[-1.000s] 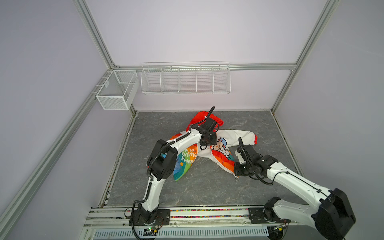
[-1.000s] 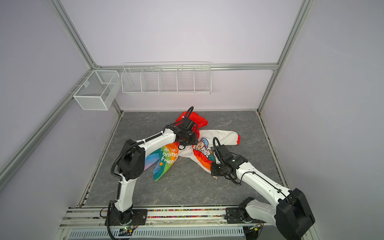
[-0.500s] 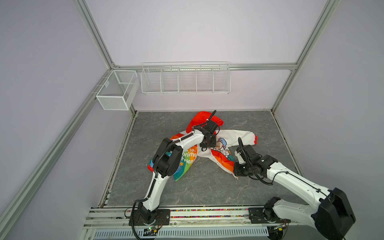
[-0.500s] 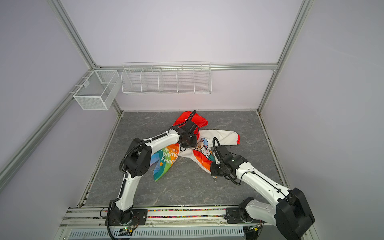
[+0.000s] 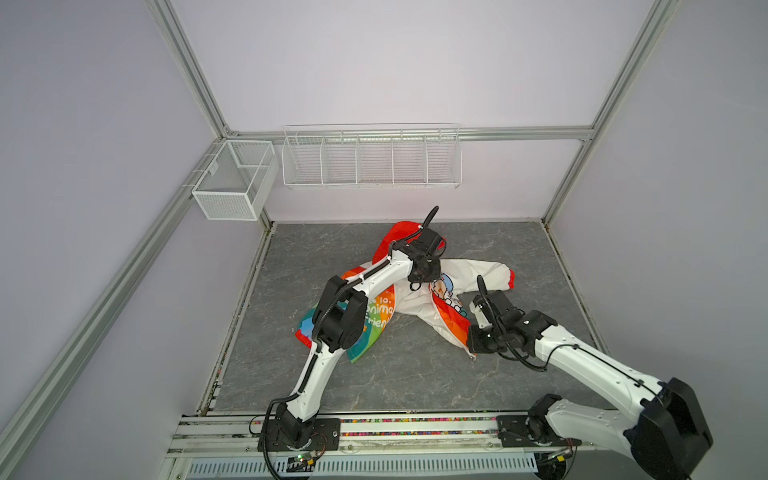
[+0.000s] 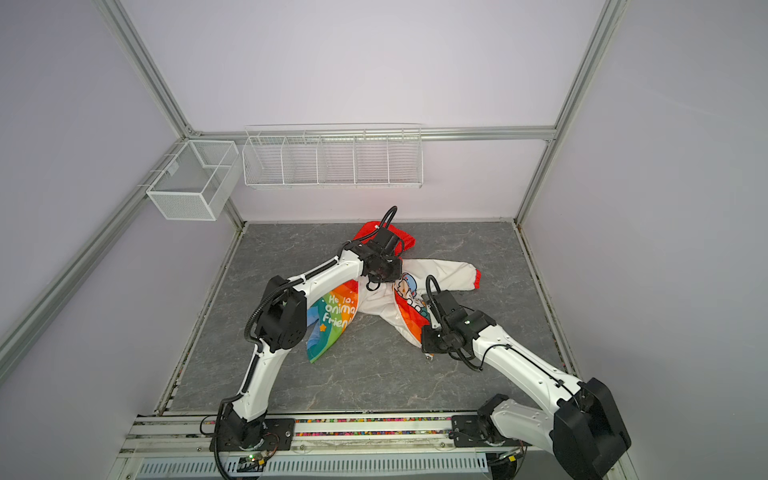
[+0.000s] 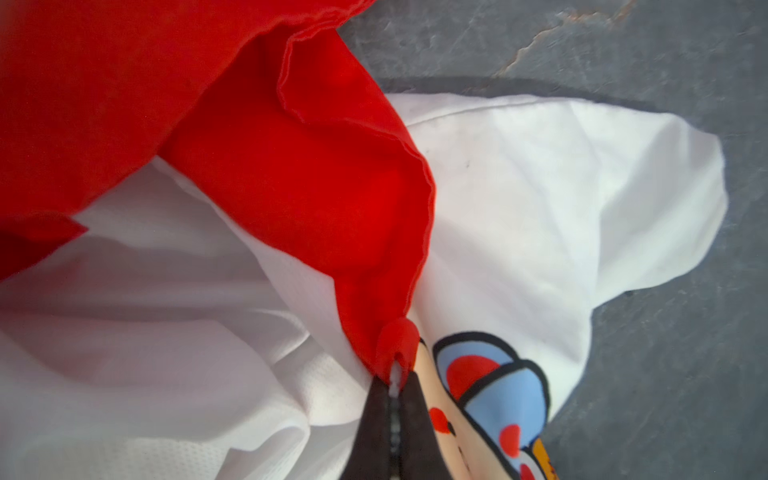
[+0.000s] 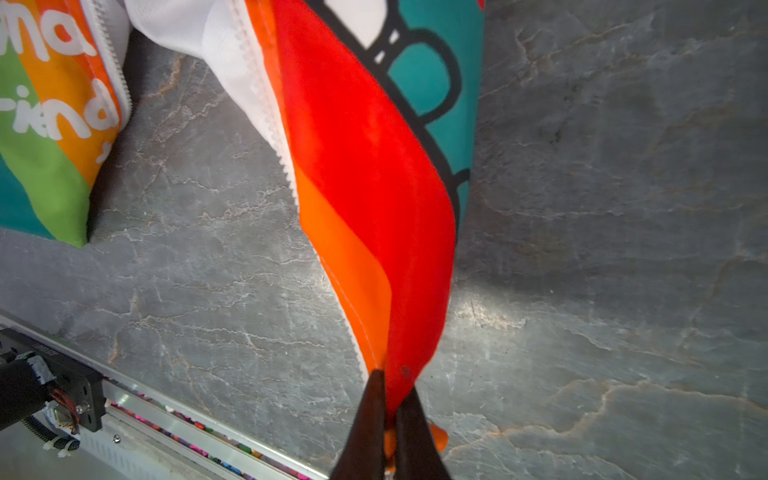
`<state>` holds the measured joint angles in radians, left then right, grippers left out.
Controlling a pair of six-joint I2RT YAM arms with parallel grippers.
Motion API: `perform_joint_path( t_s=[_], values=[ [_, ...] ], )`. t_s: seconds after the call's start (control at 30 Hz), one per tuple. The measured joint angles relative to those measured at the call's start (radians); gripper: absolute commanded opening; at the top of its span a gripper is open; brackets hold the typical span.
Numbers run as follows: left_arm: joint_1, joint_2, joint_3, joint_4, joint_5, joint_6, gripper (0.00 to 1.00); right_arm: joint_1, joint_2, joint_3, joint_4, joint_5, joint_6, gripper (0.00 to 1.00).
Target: Zip up the jacket
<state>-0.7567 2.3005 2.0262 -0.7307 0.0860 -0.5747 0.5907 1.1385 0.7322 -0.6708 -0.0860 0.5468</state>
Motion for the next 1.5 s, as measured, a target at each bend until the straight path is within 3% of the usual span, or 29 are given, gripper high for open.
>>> perform_joint_path(
  t_s=[0.33,0.5,0.63,0.83,0.9,1.03,1.13,1.3,1.5],
  values=[
    [0.058,-0.012,0.018,0.208,0.232,-0.099,0.0,0.0,-0.078,0.04,0.007,-0.105,-0.01,0.12],
    [0.079,-0.011,0.018,0.302,0.296,-0.151,0.0,0.002,0.015,0.053,0.048,-0.204,-0.016,0.12],
    [0.105,-0.011,-0.014,0.386,0.32,-0.184,0.0,0.039,0.126,0.086,0.1,-0.262,-0.013,0.18],
    [0.175,-0.003,-0.039,0.441,0.319,-0.2,0.0,0.124,0.235,0.142,0.11,-0.305,-0.006,0.43],
    [0.195,-0.002,-0.039,0.438,0.313,-0.198,0.04,0.124,0.237,0.152,0.107,-0.293,-0.002,0.51],
    [0.209,-0.002,-0.034,0.398,0.294,-0.165,0.38,0.124,0.206,0.157,0.083,-0.231,-0.003,0.63],
    [0.206,-0.002,-0.026,0.345,0.26,-0.143,0.5,0.124,0.174,0.162,0.047,-0.17,-0.003,0.66],
    [0.204,-0.037,-0.073,0.271,0.166,-0.111,0.52,0.122,0.148,0.187,-0.01,-0.064,-0.007,0.74],
    [0.204,-0.234,-0.246,0.167,0.006,-0.077,0.48,0.122,0.147,0.221,-0.052,0.021,-0.02,0.75]
  ],
)
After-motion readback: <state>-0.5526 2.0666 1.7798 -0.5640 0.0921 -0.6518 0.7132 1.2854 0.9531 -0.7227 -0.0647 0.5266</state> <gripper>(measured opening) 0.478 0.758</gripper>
